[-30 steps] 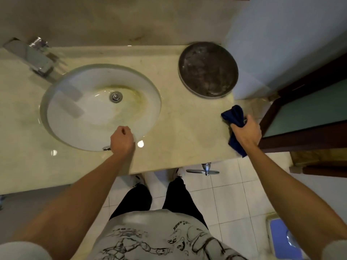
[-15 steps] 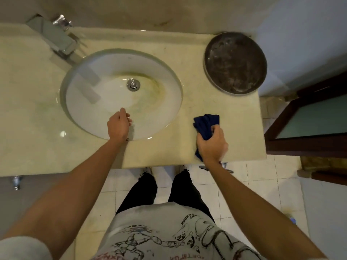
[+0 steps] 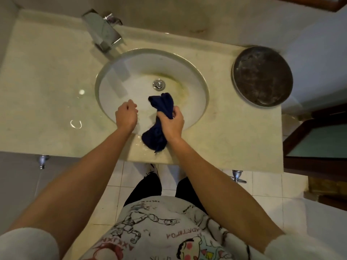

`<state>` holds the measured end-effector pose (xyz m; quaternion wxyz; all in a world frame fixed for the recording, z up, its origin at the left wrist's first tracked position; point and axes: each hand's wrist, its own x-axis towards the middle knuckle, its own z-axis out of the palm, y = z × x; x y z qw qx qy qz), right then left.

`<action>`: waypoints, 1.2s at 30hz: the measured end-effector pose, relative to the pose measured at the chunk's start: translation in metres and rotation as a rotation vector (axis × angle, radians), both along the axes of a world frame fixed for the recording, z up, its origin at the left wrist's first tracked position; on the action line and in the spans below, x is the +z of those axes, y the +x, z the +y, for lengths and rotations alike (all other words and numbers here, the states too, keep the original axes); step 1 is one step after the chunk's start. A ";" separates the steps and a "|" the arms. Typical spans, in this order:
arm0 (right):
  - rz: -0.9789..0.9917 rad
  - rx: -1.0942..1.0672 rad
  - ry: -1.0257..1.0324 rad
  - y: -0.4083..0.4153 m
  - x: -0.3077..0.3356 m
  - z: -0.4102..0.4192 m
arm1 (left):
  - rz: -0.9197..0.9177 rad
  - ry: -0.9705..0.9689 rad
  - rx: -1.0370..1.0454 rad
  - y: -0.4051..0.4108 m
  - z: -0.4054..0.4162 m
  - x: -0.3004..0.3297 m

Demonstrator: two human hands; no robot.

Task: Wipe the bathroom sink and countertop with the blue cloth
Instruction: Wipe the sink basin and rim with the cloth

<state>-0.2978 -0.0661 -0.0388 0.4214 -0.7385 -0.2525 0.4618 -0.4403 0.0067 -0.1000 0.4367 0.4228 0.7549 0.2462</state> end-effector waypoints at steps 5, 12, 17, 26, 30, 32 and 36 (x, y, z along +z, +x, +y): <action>-0.304 -0.009 0.081 0.108 0.025 -0.032 | 0.340 -0.032 -0.472 0.000 -0.021 -0.014; -0.789 -0.014 -0.247 0.212 0.025 -0.097 | 0.554 0.136 -0.598 0.003 -0.041 -0.009; -0.807 0.048 -0.340 0.181 -0.001 -0.134 | 0.621 0.136 -0.600 0.006 -0.041 -0.011; -0.629 -0.134 -0.196 0.005 -0.027 -0.091 | 0.645 0.084 -0.588 0.008 -0.039 -0.008; -0.463 -0.113 -0.118 -0.039 -0.027 -0.048 | 0.602 0.105 -0.466 0.009 -0.035 -0.005; -0.275 -0.097 -0.097 -0.042 -0.025 -0.020 | 0.574 0.103 -0.432 0.010 -0.033 -0.004; -0.040 -0.155 -0.001 -0.006 -0.008 0.012 | 0.566 0.103 -0.432 0.009 -0.035 -0.003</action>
